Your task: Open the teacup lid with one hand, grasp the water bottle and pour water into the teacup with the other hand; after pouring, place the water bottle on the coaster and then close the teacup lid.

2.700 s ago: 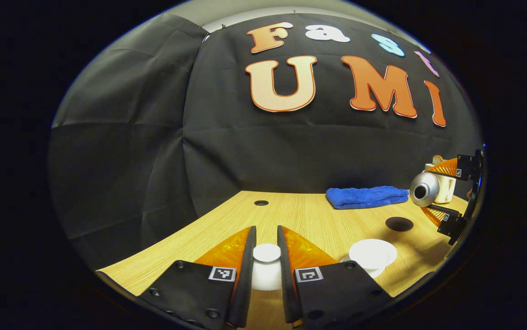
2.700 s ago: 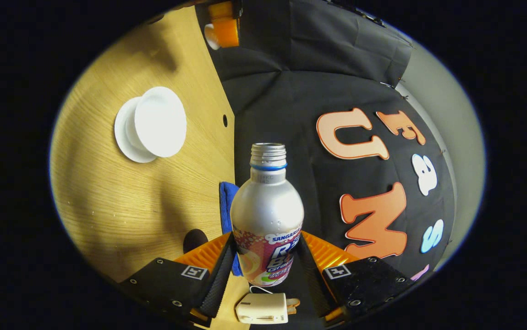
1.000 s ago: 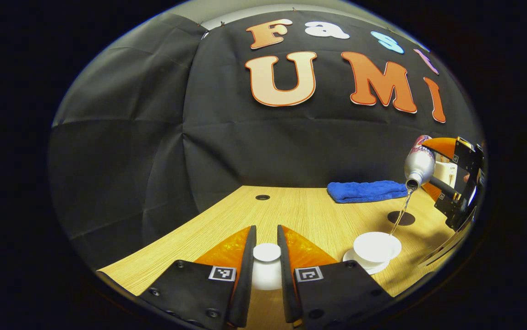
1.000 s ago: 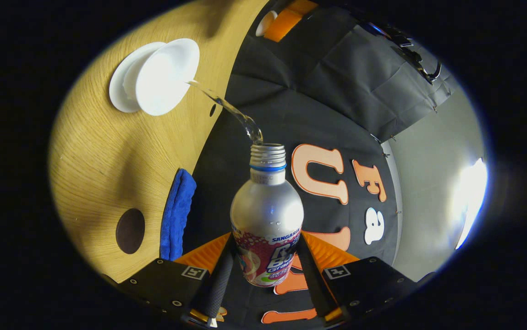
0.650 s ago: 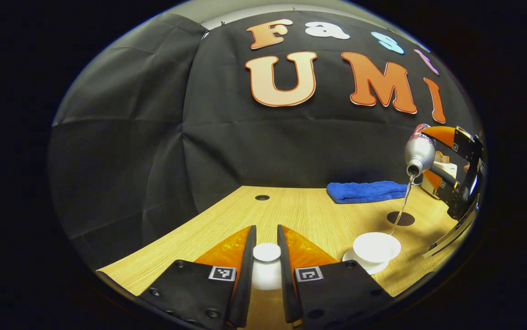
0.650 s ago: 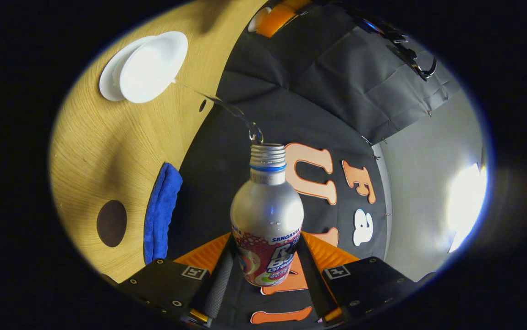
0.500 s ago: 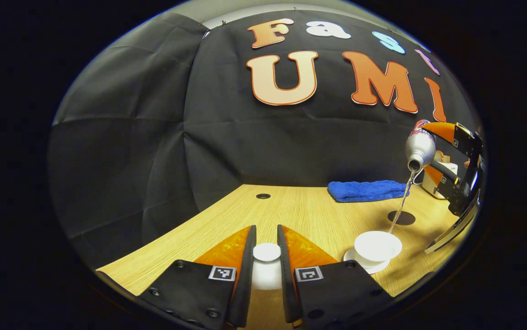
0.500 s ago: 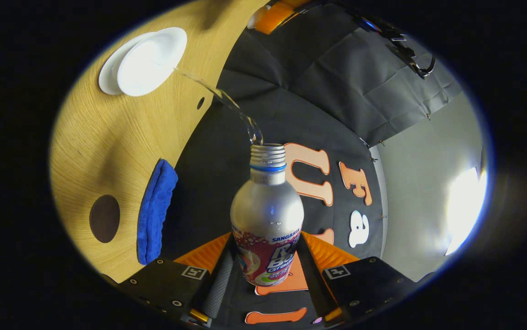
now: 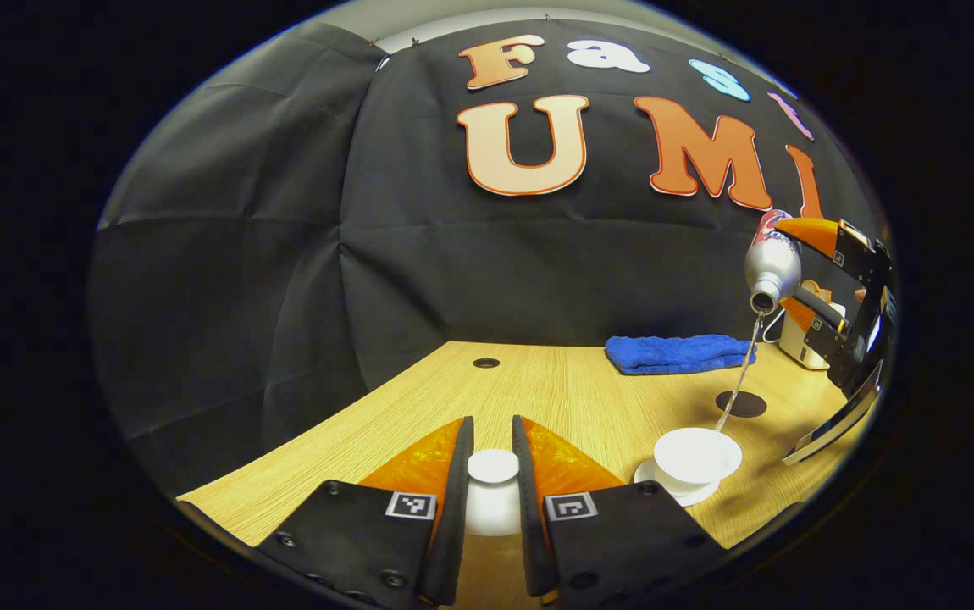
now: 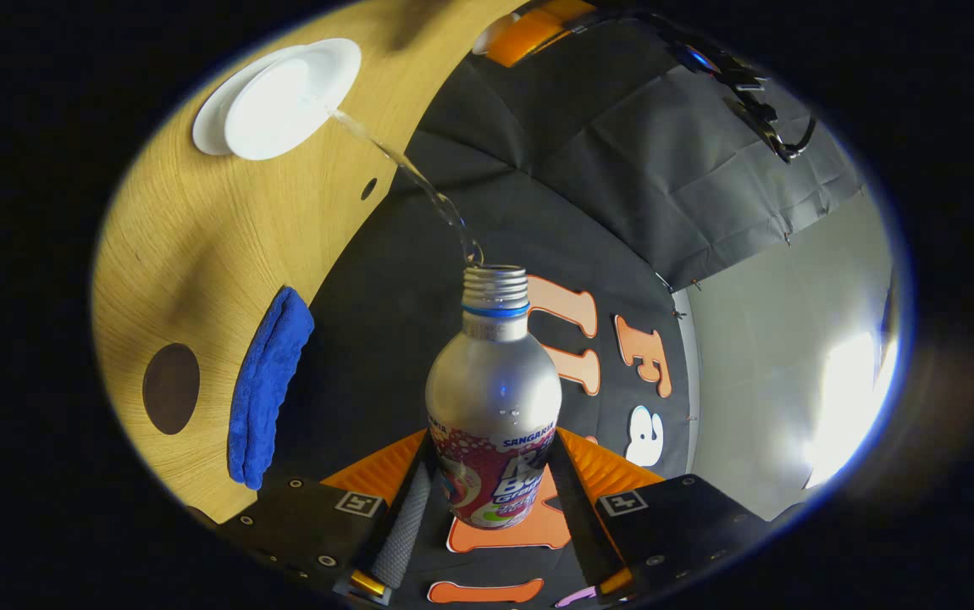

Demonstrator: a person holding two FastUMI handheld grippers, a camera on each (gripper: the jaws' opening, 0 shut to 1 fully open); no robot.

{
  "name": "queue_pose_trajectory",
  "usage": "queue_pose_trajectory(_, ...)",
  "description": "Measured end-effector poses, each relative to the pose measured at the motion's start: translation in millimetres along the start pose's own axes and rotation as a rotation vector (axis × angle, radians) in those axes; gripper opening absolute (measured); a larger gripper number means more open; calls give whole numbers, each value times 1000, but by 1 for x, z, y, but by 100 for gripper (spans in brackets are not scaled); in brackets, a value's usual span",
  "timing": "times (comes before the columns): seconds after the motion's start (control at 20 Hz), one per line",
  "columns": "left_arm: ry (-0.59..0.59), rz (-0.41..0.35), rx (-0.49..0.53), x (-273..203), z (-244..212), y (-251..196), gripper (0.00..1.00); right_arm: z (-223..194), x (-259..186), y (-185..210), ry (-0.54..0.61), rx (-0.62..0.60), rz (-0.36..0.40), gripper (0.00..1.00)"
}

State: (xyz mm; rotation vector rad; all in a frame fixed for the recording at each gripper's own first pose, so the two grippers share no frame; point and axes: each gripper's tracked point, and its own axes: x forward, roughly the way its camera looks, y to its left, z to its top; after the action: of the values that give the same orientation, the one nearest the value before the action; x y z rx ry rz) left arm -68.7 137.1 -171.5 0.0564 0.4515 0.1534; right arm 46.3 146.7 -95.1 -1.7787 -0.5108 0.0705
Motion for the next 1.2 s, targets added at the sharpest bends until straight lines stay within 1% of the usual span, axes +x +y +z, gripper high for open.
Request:
queue_pose_trajectory(0.15, -1, 1, 1, -1, 1, 0, 33, 5, -2, 3, -24, -9, 7, 78)
queue_pose_trajectory(0.25, 2, 7, 2, -1, 0, 1, 33, 15, -5, 13, -42, -10, 22, 77)
queue_pose_trajectory(0.4, 7, 6, -2, 0, -1, 1, 33, 25, -13, 27, -72, -39, 26, 78)
queue_pose_trajectory(0.7, 6, 11, -2, 0, -1, 1, 33, 35, -12, 30, -117, -73, 38, 78)
queue_pose_trajectory(0.85, 11, 15, -4, -1, -1, 1, 33, 35, -10, 37, -124, -68, 49, 77)
queue_pose_trajectory(1.2, 0, 30, -13, -2, 0, 2, 33, 50, -16, 42, -154, -68, 64, 78)
